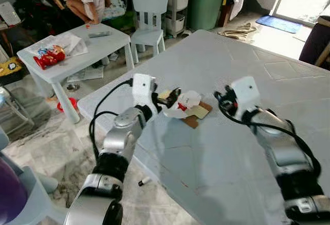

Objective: Picking trash to rubbish bin

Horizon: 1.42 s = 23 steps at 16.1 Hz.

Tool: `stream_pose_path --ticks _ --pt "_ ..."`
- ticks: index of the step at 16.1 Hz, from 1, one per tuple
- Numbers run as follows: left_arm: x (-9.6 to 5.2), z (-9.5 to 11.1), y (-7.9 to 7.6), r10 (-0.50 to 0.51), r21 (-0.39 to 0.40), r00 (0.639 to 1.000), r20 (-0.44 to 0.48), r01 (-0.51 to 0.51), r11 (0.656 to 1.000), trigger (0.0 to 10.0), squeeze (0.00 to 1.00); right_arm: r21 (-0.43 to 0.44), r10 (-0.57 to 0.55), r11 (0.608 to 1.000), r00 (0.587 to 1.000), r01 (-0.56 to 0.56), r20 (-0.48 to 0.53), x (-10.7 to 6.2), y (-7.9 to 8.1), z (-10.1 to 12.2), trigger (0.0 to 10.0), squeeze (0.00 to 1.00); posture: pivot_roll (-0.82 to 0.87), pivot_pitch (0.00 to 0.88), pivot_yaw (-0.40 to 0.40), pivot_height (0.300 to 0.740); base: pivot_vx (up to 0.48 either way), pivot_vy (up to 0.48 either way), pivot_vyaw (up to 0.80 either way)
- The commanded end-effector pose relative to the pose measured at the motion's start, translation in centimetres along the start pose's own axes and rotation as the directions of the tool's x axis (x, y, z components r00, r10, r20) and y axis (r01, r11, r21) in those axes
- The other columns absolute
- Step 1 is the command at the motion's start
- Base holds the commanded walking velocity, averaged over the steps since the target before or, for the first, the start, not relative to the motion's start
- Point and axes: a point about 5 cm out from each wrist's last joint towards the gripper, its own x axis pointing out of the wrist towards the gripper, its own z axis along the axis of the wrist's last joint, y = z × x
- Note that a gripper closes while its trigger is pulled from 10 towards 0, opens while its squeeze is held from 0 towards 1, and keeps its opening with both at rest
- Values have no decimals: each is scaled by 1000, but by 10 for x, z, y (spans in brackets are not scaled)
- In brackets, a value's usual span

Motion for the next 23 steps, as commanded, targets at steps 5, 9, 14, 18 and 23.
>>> stream_pose_path --ticks 5,9,14,18,23 --pt "11 -1 -2 -33 32 999 -19 33 999 10000 0 -12 72 997 997 -73 -39 -19 -10 4 10000 1000 -53 62 -13 740 0 0 0" --pt "13 -7 3 -40 21 998 -43 41 999 10000 0 12 312 950 942 -313 -126 -48 8 -8 10000 1000 -90 79 -24 740 0 0 0" --pt "16 -21 -5 -105 27 988 -112 109 994 10000 0 30 350 936 923 -350 -162 -59 13 -9 10000 1000 -109 83 -33 740 0 0 0" --pt "11 -36 -4 -110 60 978 -176 123 991 0 0 23 367 929 915 -368 -171 -58 16 -7 10000 1000 -102 83 -37 740 0 0 0" --pt "4 -41 9 -64 69 980 -190 78 995 0 0 21 379 924 910 -381 -171 -52 21 -9 10000 1000 -77 78 -39 740 0 0 0"
